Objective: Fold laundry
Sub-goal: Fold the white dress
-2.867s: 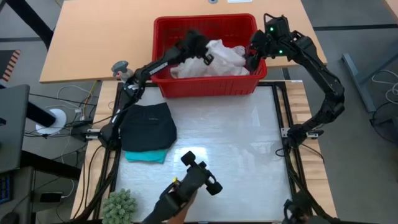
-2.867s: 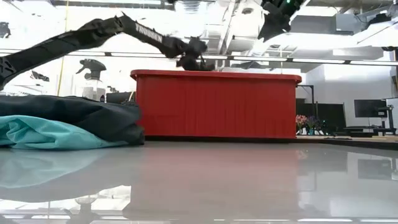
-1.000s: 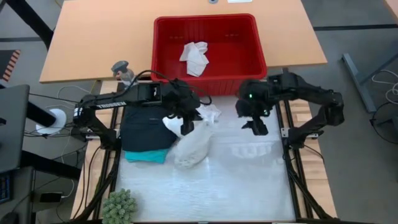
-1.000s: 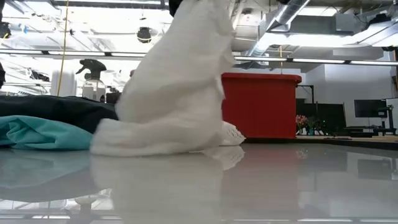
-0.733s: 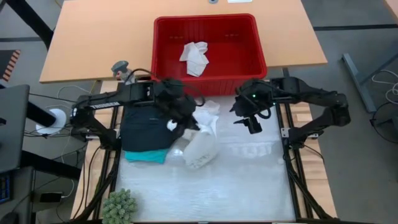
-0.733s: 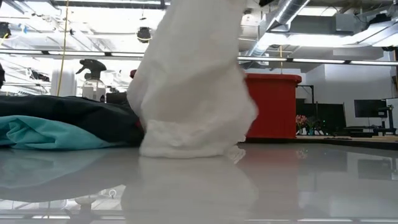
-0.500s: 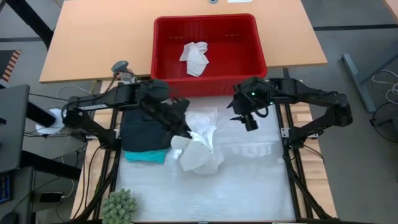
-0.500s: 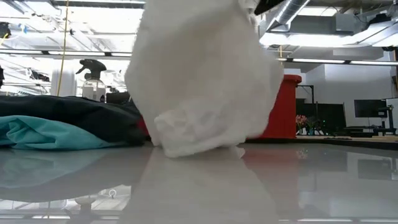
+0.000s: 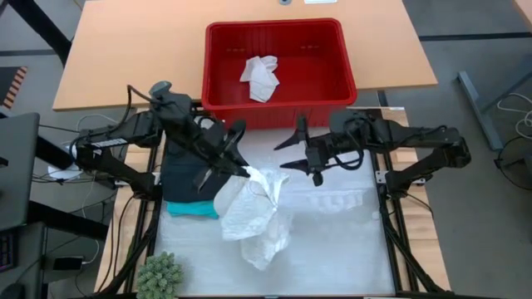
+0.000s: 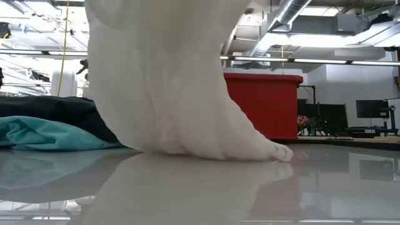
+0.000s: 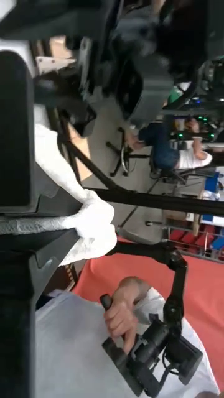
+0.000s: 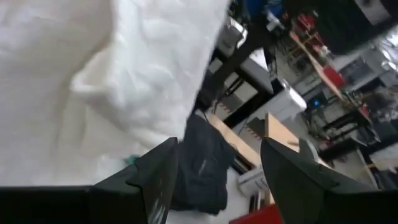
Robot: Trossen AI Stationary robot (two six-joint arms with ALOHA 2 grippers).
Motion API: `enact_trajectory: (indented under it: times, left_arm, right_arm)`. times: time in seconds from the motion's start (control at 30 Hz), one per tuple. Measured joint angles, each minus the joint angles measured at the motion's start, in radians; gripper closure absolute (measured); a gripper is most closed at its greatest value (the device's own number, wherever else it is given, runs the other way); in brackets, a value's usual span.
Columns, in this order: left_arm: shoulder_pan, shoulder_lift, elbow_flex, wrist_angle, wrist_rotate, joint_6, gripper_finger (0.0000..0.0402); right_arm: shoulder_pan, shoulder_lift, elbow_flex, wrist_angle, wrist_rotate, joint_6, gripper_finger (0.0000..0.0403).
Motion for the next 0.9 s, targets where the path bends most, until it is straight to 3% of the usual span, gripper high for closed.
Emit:
enact_trajectory:
  times: [0.47, 0.77, 0.9]
  left_arm:
    - [0.009, -0.009, 0.0, 0.076, -0.054, 0.023, 0.0401]
    - [0.002, -0.006, 0.0, 0.075, -0.034, -0.016, 0.0401]
    - [0.002, -0.006, -0.001, 0.091, -0.034, -0.016, 0.0401]
  right_arm:
    - [0.031, -0.002, 0.0, -0.011, -0.019, 0.05, 0.0148]
    - [0.029, -0.001, 0.0, 0.133, -0.021, 0.05, 0.0148]
    - [0.03, 0.001, 0.0, 0.141, -0.002, 0.059, 0.0173]
